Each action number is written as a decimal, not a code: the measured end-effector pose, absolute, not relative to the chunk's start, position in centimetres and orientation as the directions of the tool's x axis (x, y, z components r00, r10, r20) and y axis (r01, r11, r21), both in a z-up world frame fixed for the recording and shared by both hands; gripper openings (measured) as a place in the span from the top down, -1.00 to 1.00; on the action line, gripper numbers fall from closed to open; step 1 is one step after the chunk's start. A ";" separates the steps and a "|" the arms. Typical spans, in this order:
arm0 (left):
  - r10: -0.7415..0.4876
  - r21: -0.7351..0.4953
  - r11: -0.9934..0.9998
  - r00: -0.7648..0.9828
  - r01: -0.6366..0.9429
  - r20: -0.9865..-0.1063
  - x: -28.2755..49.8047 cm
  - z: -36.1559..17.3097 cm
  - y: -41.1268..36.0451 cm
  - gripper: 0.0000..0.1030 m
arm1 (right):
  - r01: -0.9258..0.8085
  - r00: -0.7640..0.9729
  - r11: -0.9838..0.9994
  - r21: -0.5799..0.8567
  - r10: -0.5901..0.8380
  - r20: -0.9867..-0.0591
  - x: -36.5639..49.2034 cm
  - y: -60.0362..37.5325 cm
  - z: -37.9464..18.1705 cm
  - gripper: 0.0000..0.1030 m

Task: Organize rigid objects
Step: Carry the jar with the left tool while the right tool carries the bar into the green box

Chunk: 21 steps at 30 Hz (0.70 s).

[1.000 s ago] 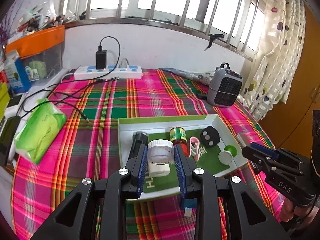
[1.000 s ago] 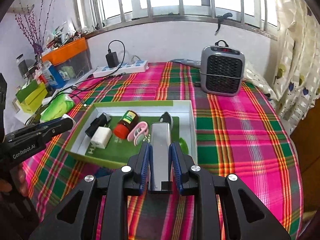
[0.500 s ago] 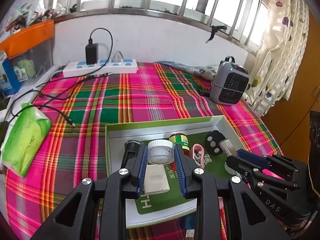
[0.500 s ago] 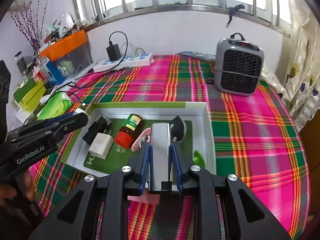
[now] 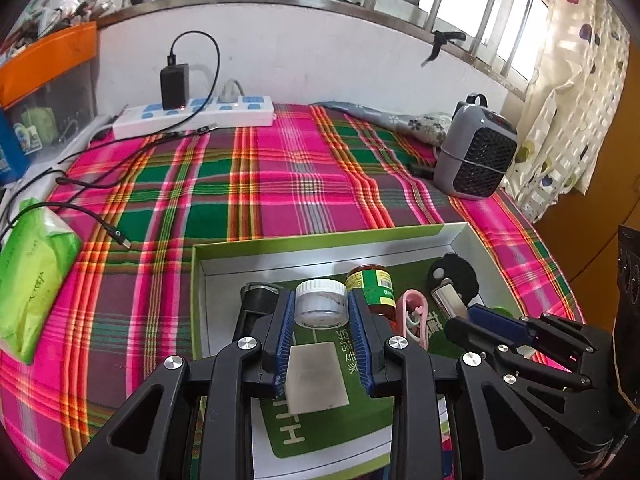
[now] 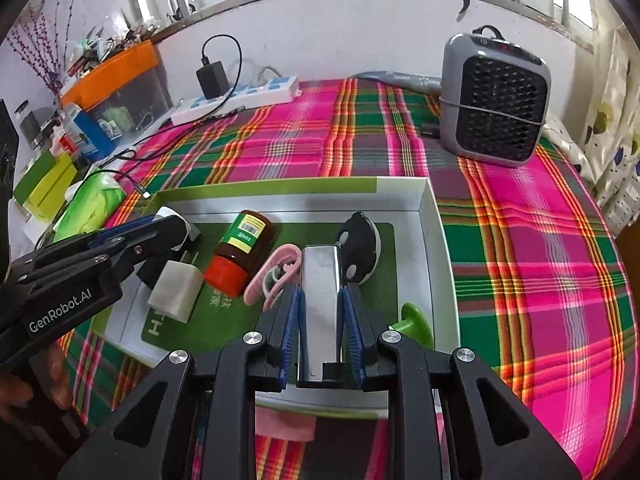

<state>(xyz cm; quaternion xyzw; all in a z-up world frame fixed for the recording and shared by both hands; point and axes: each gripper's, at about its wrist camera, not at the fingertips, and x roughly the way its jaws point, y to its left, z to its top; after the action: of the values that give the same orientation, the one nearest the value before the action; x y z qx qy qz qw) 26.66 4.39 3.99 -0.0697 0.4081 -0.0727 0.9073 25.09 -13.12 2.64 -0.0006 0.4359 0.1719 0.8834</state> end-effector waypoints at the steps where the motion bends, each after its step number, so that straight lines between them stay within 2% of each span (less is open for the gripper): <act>1: -0.188 -0.185 0.980 0.654 0.074 -0.733 26.8 3.9 4.4 0.49 | -0.305 0.560 0.941 0.149 0.304 -0.771 25.1 -13.1 2.6 0.53; 21: -0.174 -0.168 0.983 0.619 0.068 -0.766 28.3 2.2 3.9 0.49 | -0.304 0.569 0.943 0.133 0.292 -0.769 25.9 -12.9 2.1 0.53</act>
<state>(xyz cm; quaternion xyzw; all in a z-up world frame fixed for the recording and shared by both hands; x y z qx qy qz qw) 28.32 3.86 2.23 -0.0611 0.4314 -0.0675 0.8976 25.92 -12.95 2.05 -0.0074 0.4326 0.1683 0.8857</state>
